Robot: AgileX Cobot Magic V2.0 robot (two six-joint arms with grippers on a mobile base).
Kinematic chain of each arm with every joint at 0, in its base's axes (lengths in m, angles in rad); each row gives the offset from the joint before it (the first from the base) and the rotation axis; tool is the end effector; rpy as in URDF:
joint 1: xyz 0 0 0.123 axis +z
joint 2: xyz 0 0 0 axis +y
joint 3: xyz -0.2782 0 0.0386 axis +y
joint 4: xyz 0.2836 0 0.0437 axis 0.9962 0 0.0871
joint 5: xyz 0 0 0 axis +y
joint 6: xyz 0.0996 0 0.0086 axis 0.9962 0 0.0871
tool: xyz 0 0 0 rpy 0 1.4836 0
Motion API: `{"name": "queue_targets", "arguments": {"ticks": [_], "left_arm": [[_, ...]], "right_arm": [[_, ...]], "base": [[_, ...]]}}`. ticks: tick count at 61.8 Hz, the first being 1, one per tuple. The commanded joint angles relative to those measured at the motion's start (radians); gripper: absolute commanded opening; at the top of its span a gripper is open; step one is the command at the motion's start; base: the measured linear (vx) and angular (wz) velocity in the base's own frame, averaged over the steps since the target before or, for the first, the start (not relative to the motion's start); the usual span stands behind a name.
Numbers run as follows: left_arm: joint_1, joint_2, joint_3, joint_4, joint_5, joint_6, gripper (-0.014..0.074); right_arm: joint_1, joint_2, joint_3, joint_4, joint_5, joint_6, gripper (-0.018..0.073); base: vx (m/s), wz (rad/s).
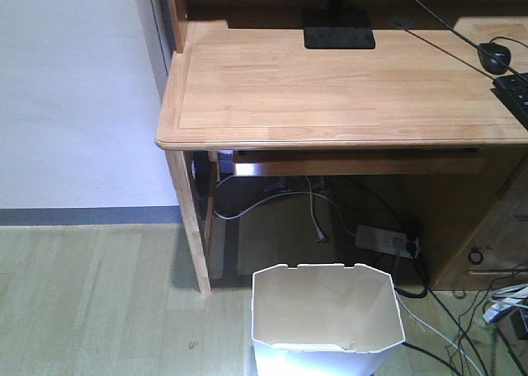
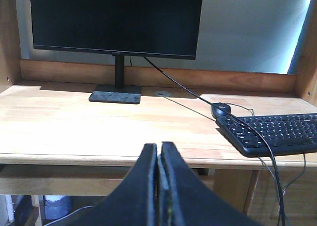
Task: Move trash bin to bedside with robot
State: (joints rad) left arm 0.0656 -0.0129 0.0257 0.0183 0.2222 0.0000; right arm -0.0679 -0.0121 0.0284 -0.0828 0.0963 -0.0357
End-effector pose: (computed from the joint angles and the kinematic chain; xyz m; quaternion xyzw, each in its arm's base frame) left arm 0.1041 0.0072 0.1833 -0.0194 0.7571 0.0288 0.6523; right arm 0.1053 -0.0080 0.1947 -0.0152 0.7158 -0.0677 0.6949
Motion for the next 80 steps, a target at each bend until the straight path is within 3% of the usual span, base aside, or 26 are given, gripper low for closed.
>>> {"name": "queue_targets", "arguments": {"ticks": [1, 56, 69, 80], "left_arm": [[0.000, -0.015, 0.019, -0.004, -0.071, 0.000, -0.0006], [0.000, -0.015, 0.019, -0.004, -0.071, 0.000, -0.0006], [0.000, -0.015, 0.019, -0.004, -0.071, 0.000, -0.0006], [0.000, -0.015, 0.019, -0.004, -0.071, 0.000, -0.0006]], "right_arm": [[-0.001, -0.011, 0.006, 0.001, -0.073, -0.008, -0.0009], [-0.001, -0.011, 0.006, 0.001, -0.077, -0.009, -0.0009], [-0.001, -0.011, 0.003, -0.002, -0.285, -0.019, -0.0009], [-0.001, 0.008, -0.042, 0.013, -0.244, 0.036, -0.0009]], "base": [[0.00, 0.00], [0.00, 0.00], [0.00, 0.00], [0.00, 0.00]]}}
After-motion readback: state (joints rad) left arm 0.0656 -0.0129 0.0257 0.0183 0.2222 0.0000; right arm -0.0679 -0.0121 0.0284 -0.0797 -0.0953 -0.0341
